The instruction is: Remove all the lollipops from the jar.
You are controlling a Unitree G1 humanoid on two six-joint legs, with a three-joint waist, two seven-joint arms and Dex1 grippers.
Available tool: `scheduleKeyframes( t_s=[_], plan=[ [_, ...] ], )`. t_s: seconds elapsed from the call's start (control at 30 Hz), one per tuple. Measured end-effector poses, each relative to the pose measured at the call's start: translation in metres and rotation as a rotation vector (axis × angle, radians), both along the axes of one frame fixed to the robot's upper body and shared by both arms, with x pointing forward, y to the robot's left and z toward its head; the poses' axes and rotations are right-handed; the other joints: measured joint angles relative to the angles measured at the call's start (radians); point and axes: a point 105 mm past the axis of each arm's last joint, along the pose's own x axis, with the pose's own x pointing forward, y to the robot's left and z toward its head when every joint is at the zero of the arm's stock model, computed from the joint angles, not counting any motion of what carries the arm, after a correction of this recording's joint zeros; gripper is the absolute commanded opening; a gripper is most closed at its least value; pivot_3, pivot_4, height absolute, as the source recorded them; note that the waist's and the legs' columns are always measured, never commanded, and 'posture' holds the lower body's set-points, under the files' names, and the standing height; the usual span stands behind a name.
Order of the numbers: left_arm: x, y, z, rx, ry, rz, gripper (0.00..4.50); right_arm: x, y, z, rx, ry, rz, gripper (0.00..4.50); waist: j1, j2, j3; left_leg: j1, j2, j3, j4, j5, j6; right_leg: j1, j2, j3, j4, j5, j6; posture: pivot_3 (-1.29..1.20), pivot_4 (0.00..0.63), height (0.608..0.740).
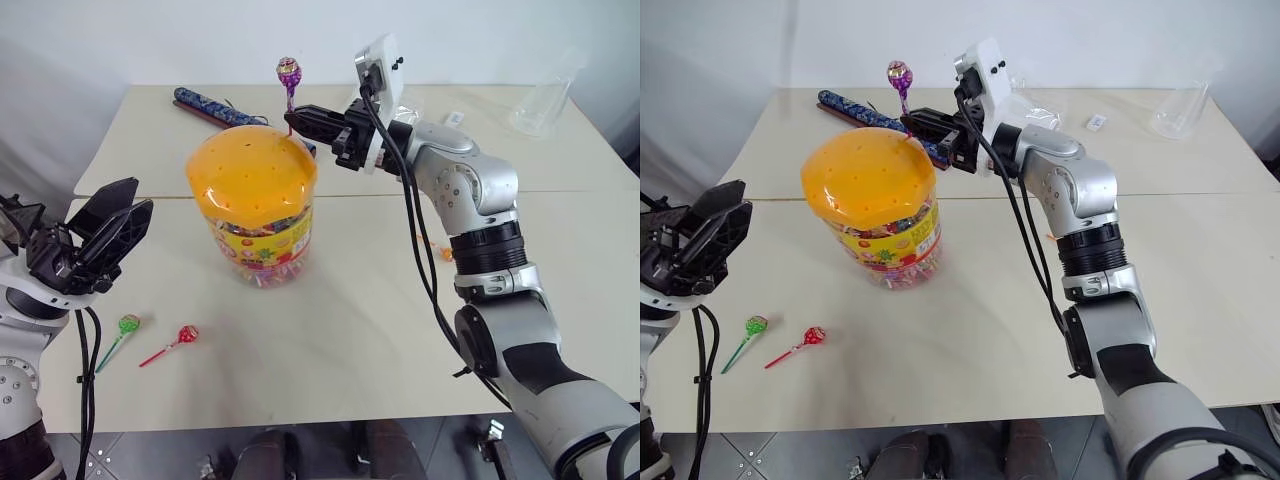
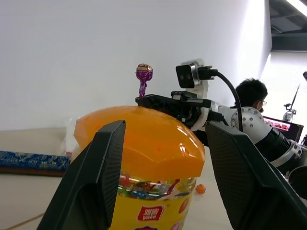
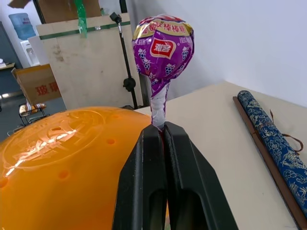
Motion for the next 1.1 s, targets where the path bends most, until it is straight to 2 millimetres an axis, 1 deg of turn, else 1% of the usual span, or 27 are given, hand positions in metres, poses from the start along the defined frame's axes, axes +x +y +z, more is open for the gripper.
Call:
scheduleKeyframes(
  t_s=[0.07,0.13,0.17,0.2,0.23,0.3,0.33,0.37,0.4,0.43,0.47,0.53,0.63,0.73,0.8,0.9,0.93,0.97,1.07,1.1],
  plan=[
    [0.000,-0.002,0.000,-0.001,-0.001,-0.019,2.81,-0.007,-0.009,0.020,0.140,-0.062,0.042,0.01,-0.003,0.000,0.000,0.000,0.000,0.000,0.000,0.000,0.000,0.000,0.000,0.000,0.000,0.000,0.000,0.00,0.150,0.740],
    [-0.003,-0.007,0.000,0.022,-0.004,-0.051,2.81,-0.010,-0.029,0.038,0.248,-0.117,0.050,0.01,0.002,0.000,0.000,0.000,-0.001,-0.001,0.000,0.000,0.000,0.000,0.000,0.000,0.000,0.000,0.000,0.00,0.150,0.740],
    [-0.005,-0.010,0.001,0.041,-0.008,-0.073,2.81,-0.011,-0.042,0.044,0.275,-0.138,0.039,0.01,0.006,0.000,0.000,-0.001,-0.001,-0.001,0.000,0.000,0.000,0.000,-0.001,0.000,0.000,0.000,0.000,0.00,0.150,0.740],
    [-0.006,-0.015,0.002,0.058,-0.009,-0.102,2.81,-0.012,-0.058,0.046,0.254,-0.161,0.019,0.01,0.013,0.000,0.000,-0.001,-0.002,-0.001,0.000,0.000,0.001,0.000,-0.001,0.000,0.000,0.000,0.000,0.00,0.150,0.740],
    [-0.008,-0.019,0.003,0.079,-0.010,-0.132,2.81,-0.013,-0.075,0.042,0.195,-0.178,-0.008,0.01,0.020,0.000,0.000,-0.002,-0.002,-0.004,0.001,-0.001,0.001,0.001,-0.001,0.001,0.000,0.000,0.000,0.00,0.150,0.740],
    [-0.010,-0.023,0.003,0.100,-0.009,-0.176,2.81,-0.017,-0.121,0.022,0.004,-0.166,-0.094,0.01,0.035,-0.001,0.000,-0.002,-0.002,-0.004,0.002,-0.002,0.003,0.001,-0.002,0.002,-0.001,0.000,0.000,0.00,0.150,0.740],
    [-0.012,-0.024,0.004,0.106,-0.009,-0.190,2.81,-0.017,-0.140,0.009,-0.078,-0.127,-0.137,0.01,0.037,-0.001,0.000,-0.002,-0.002,-0.003,0.002,-0.003,0.003,0.001,-0.001,0.003,-0.002,0.000,0.000,0.00,0.150,0.740],
    [-0.012,-0.027,0.005,0.119,-0.011,-0.216,2.81,-0.020,-0.159,-0.010,-0.209,-0.096,-0.179,0.01,0.035,0.000,0.000,-0.002,-0.002,-0.001,0.001,-0.003,0.003,0.001,-0.001,0.003,-0.004,0.000,0.000,0.00,0.150,0.740],
    [-0.012,-0.033,0.005,0.144,-0.013,-0.242,2.81,-0.026,-0.173,-0.027,-0.332,-0.084,-0.203,0.01,0.039,0.000,0.000,-0.003,-0.002,-0.001,0.001,-0.003,0.003,0.001,-0.001,0.002,-0.006,0.000,0.001,0.00,0.150,0.740],
    [-0.013,-0.037,0.004,0.173,-0.022,-0.261,2.81,-0.033,-0.194,-0.053,-0.483,-0.033,-0.231,0.01,0.041,0.000,0.000,-0.003,-0.001,0.001,0.001,-0.003,0.003,0.001,0.000,0.002,-0.007,0.000,0.002,0.00,0.150,0.740],
    [-0.012,-0.041,0.002,0.199,-0.023,-0.272,2.81,-0.039,-0.210,-0.071,-0.582,0.011,-0.247,0.01,0.042,0.000,0.000,-0.003,-0.001,0.003,0.001,-0.003,0.003,0.001,0.000,0.002,-0.009,-0.001,0.003,0.00,0.150,0.740],
    [-0.011,-0.052,-0.003,0.263,-0.024,-0.310,2.81,-0.049,-0.230,-0.093,-0.691,0.074,-0.267,0.01,0.037,0.001,0.001,-0.002,-0.001,0.008,0.002,-0.003,0.002,0.000,0.001,0.004,-0.009,-0.001,0.002,0.00,0.150,0.740],
    [-0.019,-0.071,-0.017,0.386,-0.020,-0.409,2.81,-0.070,-0.262,-0.122,-0.854,0.177,-0.297,0.01,0.031,0.001,0.001,0.003,0.001,0.011,0.002,-0.002,0.002,0.002,0.002,0.007,-0.007,-0.001,0.002,0.00,0.150,0.740],
    [-0.021,-0.077,-0.033,0.451,0.009,-0.459,2.81,-0.077,-0.282,-0.147,-0.887,0.259,-0.347,0.01,0.021,0.001,0.001,0.005,0.002,0.015,0.002,-0.002,0.002,0.002,0.002,0.012,-0.007,-0.001,0.002,0.00,0.150,0.740],
    [-0.021,-0.077,-0.036,0.465,0.005,-0.468,2.81,-0.080,-0.304,-0.166,-0.936,0.302,-0.410,0.01,0.021,0.001,0.001,0.005,0.001,0.016,0.003,-0.002,0.002,0.002,0.001,0.014,-0.007,-0.001,0.002,0.00,0.150,0.740],
    [-0.021,-0.077,-0.036,0.471,0.001,-0.466,2.81,-0.081,-0.314,-0.172,-0.950,0.324,-0.439,0.01,0.020,0.001,0.001,0.005,0.002,0.017,0.003,-0.002,0.002,0.001,0.001,0.015,-0.006,-0.001,0.002,0.00,0.150,0.740],
    [-0.021,-0.077,-0.036,0.478,0.003,-0.461,2.81,-0.081,-0.316,-0.172,-0.946,0.318,-0.448,0.46,0.019,0.001,0.001,0.006,0.002,0.016,0.003,-0.002,0.002,0.001,0.002,0.015,-0.005,-0.001,0.002,0.00,0.150,0.740],
    [-0.020,-0.076,-0.037,0.486,0.006,-0.455,2.81,-0.080,-0.316,-0.172,-0.936,0.308,-0.452,0.63,0.020,0.001,0.001,0.006,0.002,0.016,0.003,-0.002,0.002,0.001,0.002,0.015,-0.005,-0.001,0.002,0.00,0.150,0.740],
    [-0.016,-0.072,-0.038,0.507,0.023,-0.422,2.81,-0.081,-0.316,-0.173,-0.897,0.295,-0.451,1.64,0.021,0.002,0.001,0.006,0.002,0.016,0.003,-0.003,0.002,0.001,0.002,0.015,-0.005,-0.001,0.002,0.00,0.150,0.740],
    [-0.013,-0.066,-0.040,0.510,0.038,-0.385,2.81,-0.082,-0.317,-0.172,-0.882,0.287,-0.447,1.93,0.021,0.002,0.001,0.006,0.002,0.016,0.003,-0.003,0.002,0.001,0.002,0.015,-0.005,-0.001,0.002,0.00,0.150,0.740]
  ],
)
